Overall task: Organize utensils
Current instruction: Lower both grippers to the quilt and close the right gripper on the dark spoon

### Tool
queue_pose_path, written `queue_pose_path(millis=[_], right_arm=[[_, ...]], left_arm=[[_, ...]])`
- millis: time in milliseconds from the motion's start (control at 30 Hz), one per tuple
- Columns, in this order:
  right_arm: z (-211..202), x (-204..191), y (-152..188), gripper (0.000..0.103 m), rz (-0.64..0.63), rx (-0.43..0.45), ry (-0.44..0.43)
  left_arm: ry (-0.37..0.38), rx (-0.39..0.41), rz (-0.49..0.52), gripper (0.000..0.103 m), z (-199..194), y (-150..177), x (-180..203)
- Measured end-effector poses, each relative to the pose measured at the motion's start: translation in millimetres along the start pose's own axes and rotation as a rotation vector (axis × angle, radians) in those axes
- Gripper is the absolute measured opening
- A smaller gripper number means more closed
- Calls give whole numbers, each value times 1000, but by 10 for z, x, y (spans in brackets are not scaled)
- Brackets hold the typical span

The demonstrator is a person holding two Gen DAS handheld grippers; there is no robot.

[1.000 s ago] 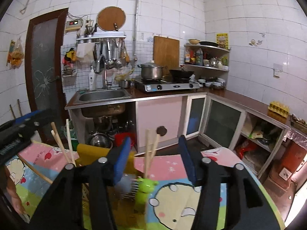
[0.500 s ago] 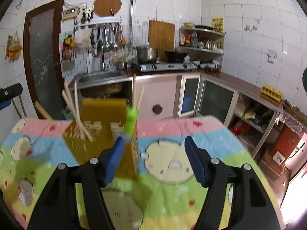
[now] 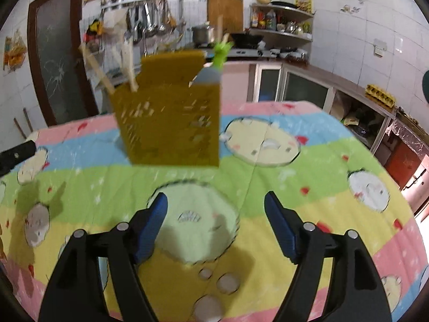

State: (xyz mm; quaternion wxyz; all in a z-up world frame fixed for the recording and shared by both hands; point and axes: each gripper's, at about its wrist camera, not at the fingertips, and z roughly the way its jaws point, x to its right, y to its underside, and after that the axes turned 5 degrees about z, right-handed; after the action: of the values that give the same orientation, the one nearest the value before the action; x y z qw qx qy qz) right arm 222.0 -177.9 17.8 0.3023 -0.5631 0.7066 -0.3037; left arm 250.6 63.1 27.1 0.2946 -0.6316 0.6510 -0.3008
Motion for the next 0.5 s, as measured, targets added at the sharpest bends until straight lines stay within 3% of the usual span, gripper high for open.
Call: queue_pose_path(millis=[167, 367, 500], right_arm=[[61, -251, 217, 74, -34, -70, -22], [119, -425, 286, 74, -50, -118, -18], [237, -495, 316, 74, -46, -169, -24]], left_arm=[[-2, -59, -15, 98, 105, 196, -87], [-27, -88, 17, 98, 272, 292, -177], [-25, -125, -17, 98, 398, 314, -297]])
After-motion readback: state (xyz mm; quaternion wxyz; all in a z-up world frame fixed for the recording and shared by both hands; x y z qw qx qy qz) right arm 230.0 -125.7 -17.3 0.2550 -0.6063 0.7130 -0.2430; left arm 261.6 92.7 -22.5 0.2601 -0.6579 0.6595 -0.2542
